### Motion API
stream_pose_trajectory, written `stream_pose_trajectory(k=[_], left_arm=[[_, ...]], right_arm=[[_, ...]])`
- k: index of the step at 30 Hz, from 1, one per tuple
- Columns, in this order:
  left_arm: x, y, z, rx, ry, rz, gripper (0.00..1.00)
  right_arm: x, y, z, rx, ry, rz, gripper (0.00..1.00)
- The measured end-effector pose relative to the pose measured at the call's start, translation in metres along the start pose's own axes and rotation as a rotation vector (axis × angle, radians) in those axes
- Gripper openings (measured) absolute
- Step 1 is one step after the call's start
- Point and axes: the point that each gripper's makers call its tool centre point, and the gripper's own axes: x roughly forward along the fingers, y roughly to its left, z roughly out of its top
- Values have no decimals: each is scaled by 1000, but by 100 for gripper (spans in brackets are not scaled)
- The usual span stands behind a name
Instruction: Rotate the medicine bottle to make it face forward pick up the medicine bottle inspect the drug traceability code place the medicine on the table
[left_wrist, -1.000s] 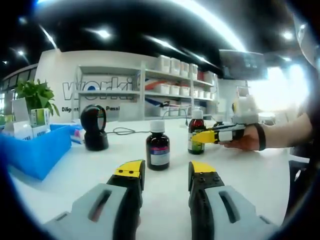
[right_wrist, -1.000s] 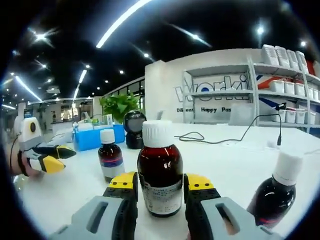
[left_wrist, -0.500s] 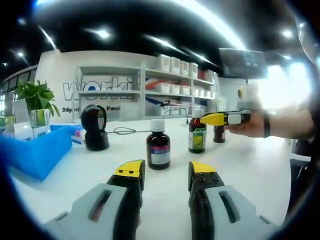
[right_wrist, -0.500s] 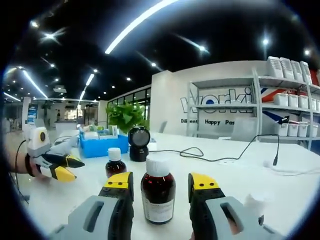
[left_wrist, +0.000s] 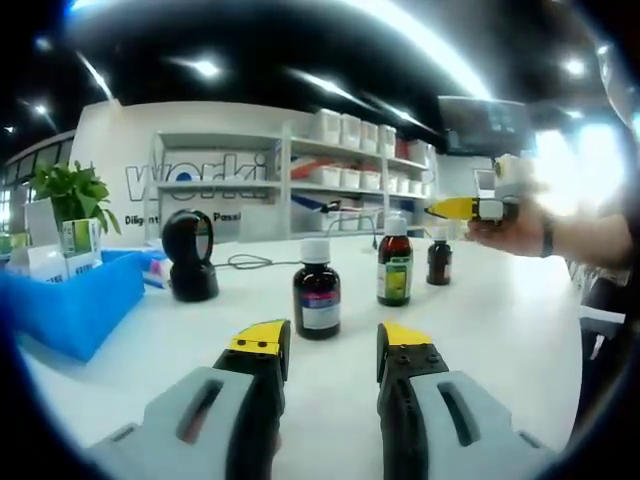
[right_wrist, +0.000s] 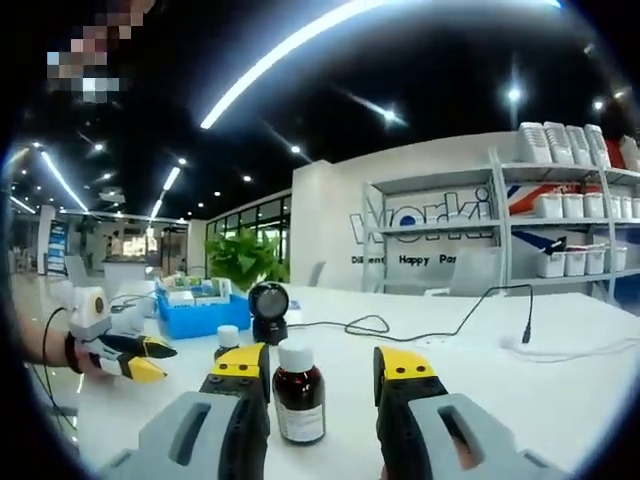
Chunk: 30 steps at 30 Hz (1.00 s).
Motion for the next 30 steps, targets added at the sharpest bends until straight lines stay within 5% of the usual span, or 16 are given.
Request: stream_pose_trajectory(k=[20,30], left_arm=[[0,0,0,-7,-5,-3,26],[0,0,0,-8,-3,5,26]], right_arm=[[-68,-27,5,-37,-36,-86,36],[-98,-45,-29,-2,3,-128,35]])
